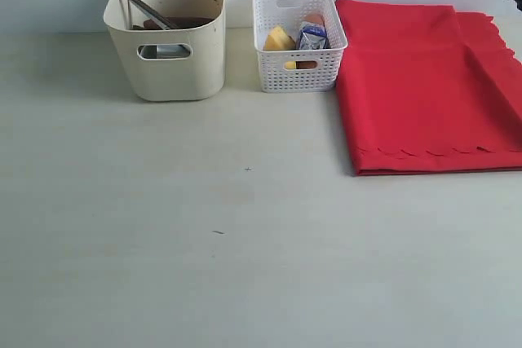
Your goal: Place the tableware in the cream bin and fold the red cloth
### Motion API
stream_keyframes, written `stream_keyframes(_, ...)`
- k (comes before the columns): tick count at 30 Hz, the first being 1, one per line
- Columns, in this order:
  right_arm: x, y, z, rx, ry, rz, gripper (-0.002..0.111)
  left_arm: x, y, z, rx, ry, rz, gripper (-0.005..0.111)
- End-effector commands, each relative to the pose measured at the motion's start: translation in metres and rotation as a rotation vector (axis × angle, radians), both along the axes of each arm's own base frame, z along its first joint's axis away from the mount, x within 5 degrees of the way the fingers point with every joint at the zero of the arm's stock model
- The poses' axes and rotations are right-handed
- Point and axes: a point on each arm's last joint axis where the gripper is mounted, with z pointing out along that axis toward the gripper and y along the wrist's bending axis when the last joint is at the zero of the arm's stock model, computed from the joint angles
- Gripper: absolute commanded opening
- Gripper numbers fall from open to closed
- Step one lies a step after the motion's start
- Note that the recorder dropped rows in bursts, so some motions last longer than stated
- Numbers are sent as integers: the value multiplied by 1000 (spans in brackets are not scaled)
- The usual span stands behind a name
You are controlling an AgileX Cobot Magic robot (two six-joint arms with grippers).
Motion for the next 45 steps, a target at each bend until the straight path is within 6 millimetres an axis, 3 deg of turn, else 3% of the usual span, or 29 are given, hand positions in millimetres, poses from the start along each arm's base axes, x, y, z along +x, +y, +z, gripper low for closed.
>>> stream_keyframes(1,-1,1,3,3,-18,2,0,2,-4,-6,37,-18,-8,0)
stream_keyframes(5,-1,1,3,3,-18,2,0,6,-20,-16,158,-50,-178,0)
stream_keyframes(10,-1,1,3,3,-18,2,0,4,-35,-7,162,-155,-335,0)
stream_keyframes(13,-1,1,3,3,-18,2,0,5,-26,-7,39,-161,-247,0)
stream_keyframes(20,-1,1,3,3,-18,2,0,5,-24,-28,114,80,-229,0)
stream_keyframes(42,-1,1,3,3,-18,2,0,5,-23,-32,43,114,-217,0)
stream_keyframes(44,4,0,17,-35,-181,13,0,5,-23,-32,43,114,-217,0)
stream_keyframes(45,1,0,22,-6,-168,1,0,5,-23,-32,43,114,-217,0)
